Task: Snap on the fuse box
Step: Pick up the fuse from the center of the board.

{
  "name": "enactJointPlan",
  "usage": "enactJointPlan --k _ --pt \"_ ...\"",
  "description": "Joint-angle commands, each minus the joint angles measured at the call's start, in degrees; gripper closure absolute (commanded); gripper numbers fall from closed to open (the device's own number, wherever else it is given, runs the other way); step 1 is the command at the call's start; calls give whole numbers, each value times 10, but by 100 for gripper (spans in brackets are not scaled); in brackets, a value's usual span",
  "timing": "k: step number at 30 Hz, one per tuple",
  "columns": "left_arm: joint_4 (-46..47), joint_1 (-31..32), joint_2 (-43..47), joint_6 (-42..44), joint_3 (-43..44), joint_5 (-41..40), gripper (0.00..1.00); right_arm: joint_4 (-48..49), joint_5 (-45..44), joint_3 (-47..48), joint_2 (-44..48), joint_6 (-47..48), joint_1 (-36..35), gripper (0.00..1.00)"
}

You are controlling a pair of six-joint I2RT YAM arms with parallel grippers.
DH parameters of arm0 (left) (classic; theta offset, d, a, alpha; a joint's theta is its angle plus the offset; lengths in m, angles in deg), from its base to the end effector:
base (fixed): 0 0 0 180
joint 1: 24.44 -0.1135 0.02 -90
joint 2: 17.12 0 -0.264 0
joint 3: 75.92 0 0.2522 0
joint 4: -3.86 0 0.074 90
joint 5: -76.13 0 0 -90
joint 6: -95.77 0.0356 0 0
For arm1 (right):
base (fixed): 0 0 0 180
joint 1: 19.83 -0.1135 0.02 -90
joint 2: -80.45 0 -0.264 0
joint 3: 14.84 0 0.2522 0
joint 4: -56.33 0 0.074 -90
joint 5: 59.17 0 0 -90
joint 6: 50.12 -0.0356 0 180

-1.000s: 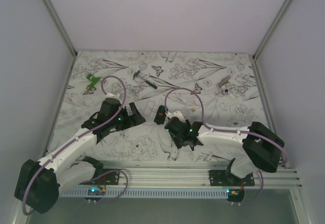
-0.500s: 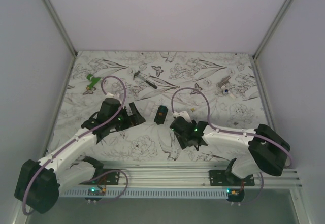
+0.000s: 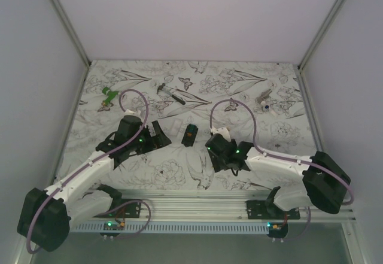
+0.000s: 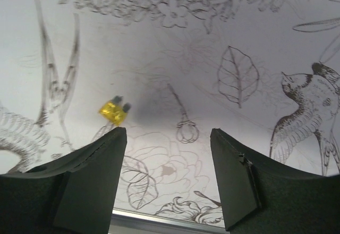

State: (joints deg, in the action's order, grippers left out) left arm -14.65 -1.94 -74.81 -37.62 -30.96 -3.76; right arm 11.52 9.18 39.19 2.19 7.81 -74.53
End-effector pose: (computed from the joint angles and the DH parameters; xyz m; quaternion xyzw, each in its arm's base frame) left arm 0.1991 -0.0892 0.2245 -0.1148 0.8614 -0.3302 0.3684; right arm 0.1463 0.1839 0.1685 -0.1560 0.9538 -0.0115 0.2567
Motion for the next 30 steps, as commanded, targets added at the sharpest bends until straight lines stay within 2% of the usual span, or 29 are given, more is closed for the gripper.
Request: enactJointPlan --k 1,8,18,30 --pt "-10 -3 3 9 -4 -9 0 28 30 5 19 6 -15 28" --pt "-10 -3 1 9 -4 -9 0 34 63 -2 -16 15 -22 26" --pt "-10 -4 4 8 -4 -9 0 21 -13 1 -43 10 -16 26" --pt "-11 -4 4 8 -5 -10 0 33 -43 7 -44 16 12 26"
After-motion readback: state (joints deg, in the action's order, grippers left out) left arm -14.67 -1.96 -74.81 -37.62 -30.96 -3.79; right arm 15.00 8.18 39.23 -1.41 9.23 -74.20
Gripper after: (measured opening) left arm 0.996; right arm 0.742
